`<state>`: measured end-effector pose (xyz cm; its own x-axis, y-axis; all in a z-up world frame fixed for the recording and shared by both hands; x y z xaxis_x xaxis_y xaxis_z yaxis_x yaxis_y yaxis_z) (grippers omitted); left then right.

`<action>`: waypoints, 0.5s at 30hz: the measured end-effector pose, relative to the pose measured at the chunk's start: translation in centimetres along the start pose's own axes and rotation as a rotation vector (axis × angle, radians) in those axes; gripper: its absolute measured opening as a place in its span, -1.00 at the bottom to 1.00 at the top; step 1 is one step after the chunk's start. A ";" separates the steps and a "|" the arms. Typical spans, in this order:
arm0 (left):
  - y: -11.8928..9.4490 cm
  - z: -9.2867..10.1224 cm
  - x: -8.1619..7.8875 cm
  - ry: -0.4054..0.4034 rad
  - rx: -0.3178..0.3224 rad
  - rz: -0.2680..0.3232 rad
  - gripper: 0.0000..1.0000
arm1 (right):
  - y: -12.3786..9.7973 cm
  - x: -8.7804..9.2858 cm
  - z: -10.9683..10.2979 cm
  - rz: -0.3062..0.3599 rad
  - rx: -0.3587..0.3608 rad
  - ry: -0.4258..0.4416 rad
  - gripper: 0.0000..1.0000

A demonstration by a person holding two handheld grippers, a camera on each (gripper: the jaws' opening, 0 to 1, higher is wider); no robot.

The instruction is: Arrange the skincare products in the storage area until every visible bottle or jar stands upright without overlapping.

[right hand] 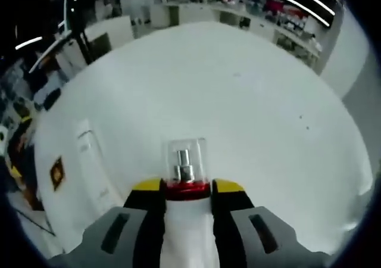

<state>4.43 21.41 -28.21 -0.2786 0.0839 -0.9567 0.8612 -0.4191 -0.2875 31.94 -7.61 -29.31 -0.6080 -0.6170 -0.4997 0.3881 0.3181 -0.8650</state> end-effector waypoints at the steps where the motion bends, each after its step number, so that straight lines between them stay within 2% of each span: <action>1: -0.1 0.1 -0.2 0.000 -0.001 0.006 0.99 | -0.5 0.5 -0.7 0.013 0.004 0.001 -0.45; 3: -0.2 0.2 -0.4 0.000 0.000 0.011 0.99 | -1.1 0.6 -1.2 0.029 0.017 -0.002 -0.45; 5: -0.2 0.2 -0.5 0.003 -0.001 0.015 0.99 | -1.3 -0.1 -0.6 0.055 0.022 -0.023 -0.45; 11: 0.1 0.3 -0.4 0.006 -0.008 0.006 0.99 | -2.5 -0.4 -0.2 0.121 0.043 -0.036 -0.45; 14: 0.1 0.6 -0.5 0.006 -0.005 0.009 0.99 | -3.2 -1.5 0.4 0.228 0.033 -0.020 -0.45; 15: 0.1 0.7 -0.6 0.006 -0.004 0.011 0.99 | -3.5 -1.5 0.6 0.242 0.032 -0.010 -0.45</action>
<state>4.42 20.70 -27.68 -0.2663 0.0850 -0.9601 0.8659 -0.4165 -0.2770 31.94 -8.16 -25.52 -0.4878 -0.5322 -0.6920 0.5438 0.4348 -0.7178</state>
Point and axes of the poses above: the point that each gripper's makers call its tool centre point, and the gripper's own axes: y roughly forward along the fingers, z roughly to its right, x roughly out of its underside, the point moved 1 cm from there along -y, roughly backward along the fingers, and after that the axes turned 5 degrees about -z, right-handed, at the moved point
